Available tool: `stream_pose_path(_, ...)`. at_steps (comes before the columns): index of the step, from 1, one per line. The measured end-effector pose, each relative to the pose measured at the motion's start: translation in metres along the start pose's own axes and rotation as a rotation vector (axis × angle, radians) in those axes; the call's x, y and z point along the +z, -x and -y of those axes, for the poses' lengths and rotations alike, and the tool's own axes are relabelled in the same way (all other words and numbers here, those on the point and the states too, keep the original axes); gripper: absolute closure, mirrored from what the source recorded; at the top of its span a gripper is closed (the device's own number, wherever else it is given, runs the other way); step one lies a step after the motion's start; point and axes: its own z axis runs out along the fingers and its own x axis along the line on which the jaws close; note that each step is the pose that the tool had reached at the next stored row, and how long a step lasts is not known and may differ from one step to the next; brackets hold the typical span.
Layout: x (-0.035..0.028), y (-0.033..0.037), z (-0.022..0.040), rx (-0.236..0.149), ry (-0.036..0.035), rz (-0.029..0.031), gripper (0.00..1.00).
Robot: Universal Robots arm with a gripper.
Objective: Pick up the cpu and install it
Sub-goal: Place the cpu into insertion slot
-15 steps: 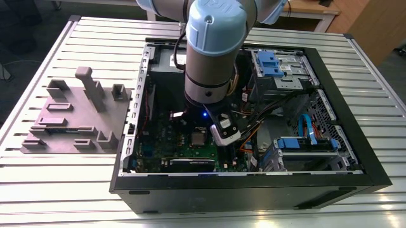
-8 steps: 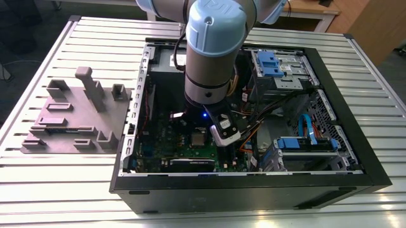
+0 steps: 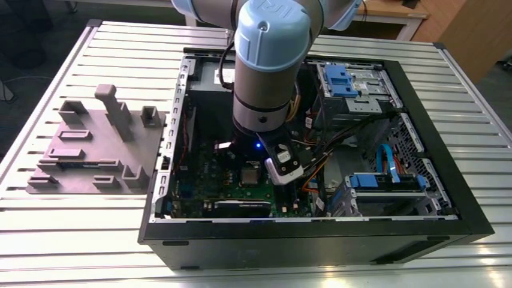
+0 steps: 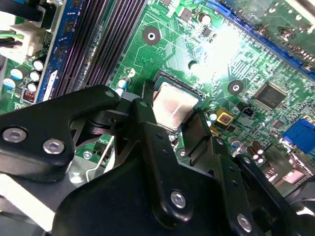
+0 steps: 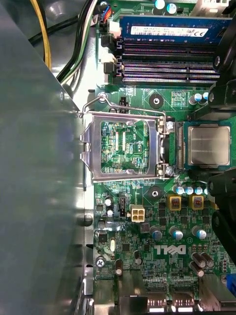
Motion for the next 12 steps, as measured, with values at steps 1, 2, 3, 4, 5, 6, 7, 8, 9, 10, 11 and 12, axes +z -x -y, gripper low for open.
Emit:
stream_pose_path(1, 0.0, 0.0, 0.0, 0.0, 0.0, 0.0001, 0.53)
stream_pose_path(2, 0.0, 0.0, 0.0, 0.0, 0.0, 0.0, 0.53)
stream_pose_path(3, -0.0001, 0.0, 0.0, 0.0, -0.0001, 0.0, 0.53)
stream_pose_path(4, -0.0005, 0.0, 0.0, 0.0, 0.0002, 0.0002, 0.53)
stream_pose_path(5, -0.0011, 0.0, -0.0001, 0.0, 0.0007, 0.0005, 0.53)
stream_pose_path(6, -0.0014, -0.0001, -0.0002, 0.0, 0.0011, 0.0006, 0.53)
stream_pose_path(7, -0.0017, -0.0002, -0.0001, 0.0, 0.0011, 0.0006, 0.53)
stream_pose_path(8, -0.0022, -0.0003, -0.0001, 0.0, 0.001, 0.0005, 0.53)
stream_pose_path(9, -0.0026, -0.0004, 0.0, 0.0, 0.0008, 0.0005, 0.53)
stream_pose_path(10, -0.0029, -0.0005, 0.0, 0.0, 0.0006, 0.0003, 0.53)
stream_pose_path(11, -0.0031, -0.0005, 0.0, 0.0, 0.0004, 0.0003, 0.53)
stream_pose_path(12, -0.0038, -0.0006, 0.0, 0.0, 0.0008, 0.0004, 0.53)
